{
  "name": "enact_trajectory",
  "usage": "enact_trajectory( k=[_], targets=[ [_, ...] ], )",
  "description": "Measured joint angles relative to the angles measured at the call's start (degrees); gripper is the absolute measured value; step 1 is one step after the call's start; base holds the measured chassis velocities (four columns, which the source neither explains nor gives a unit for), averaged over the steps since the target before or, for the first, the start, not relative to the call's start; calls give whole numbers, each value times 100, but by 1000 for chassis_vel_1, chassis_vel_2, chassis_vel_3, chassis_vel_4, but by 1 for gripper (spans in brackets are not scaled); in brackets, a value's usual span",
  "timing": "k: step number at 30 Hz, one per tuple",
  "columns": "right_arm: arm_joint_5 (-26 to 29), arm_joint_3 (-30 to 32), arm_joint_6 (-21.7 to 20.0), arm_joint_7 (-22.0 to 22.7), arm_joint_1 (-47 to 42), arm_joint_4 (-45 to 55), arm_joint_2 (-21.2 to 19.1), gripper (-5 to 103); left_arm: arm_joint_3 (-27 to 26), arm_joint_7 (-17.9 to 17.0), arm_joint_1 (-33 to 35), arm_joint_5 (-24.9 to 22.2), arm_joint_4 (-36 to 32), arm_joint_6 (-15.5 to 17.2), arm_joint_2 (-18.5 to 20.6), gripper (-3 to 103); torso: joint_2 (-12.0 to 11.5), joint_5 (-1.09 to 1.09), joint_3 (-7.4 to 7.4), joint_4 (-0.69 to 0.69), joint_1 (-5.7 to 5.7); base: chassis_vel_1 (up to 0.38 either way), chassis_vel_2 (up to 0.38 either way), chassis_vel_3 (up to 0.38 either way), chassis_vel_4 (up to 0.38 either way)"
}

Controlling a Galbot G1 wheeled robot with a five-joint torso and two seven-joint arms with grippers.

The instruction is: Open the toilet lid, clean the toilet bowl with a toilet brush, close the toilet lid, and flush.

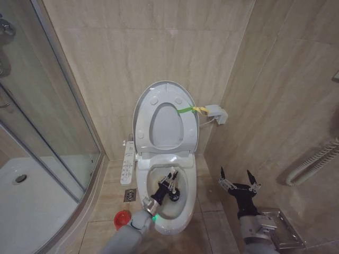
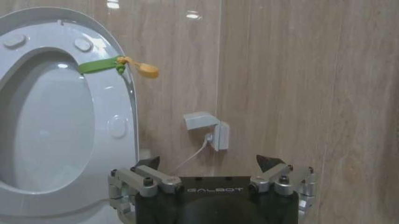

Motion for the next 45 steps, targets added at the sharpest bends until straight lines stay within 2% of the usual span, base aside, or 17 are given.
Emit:
enact_trajectory(
  k=[4,13,18,25,31,33,39,45],
  targets=[
    [0,0,0,0,0,0,0,100,-309,-166,120,363,-432,-103,67,17,0,0,0,-2,0,0,0,0,0],
    [0,0,0,0,0,0,0,100,-753,-303,818,727,-1538,-215,138,17,0,0,0,-1,0,0,0,0,0],
    [0,0,0,0,0,0,0,100,-994,-369,1178,979,-1938,-420,182,17,0,0,0,0,0,0,0,0,0],
    [0,0,0,0,0,0,0,100,-1302,-503,1544,1149,-2552,-438,313,17,0,1,-1,-1,0,0,0,0,0],
    [0,0,0,0,0,0,0,100,-1428,-737,2037,1077,-3169,-130,459,17,0,1,-1,-1,0,0,0,0,0],
    [0,0,0,0,0,0,0,100,-1435,-817,2280,988,-3508,63,521,17,0,1,-1,0,0,0,0,0,0],
    [0,0,0,0,0,0,0,100,-1672,-1065,2763,1142,-4357,369,686,17,0,0,-1,-1,0,0,0,0,0],
    [0,0,0,0,0,0,0,100,-1851,-1228,3149,1251,-4810,455,865,17,0,0,-1,0,0,0,0,0,0]
  ],
)
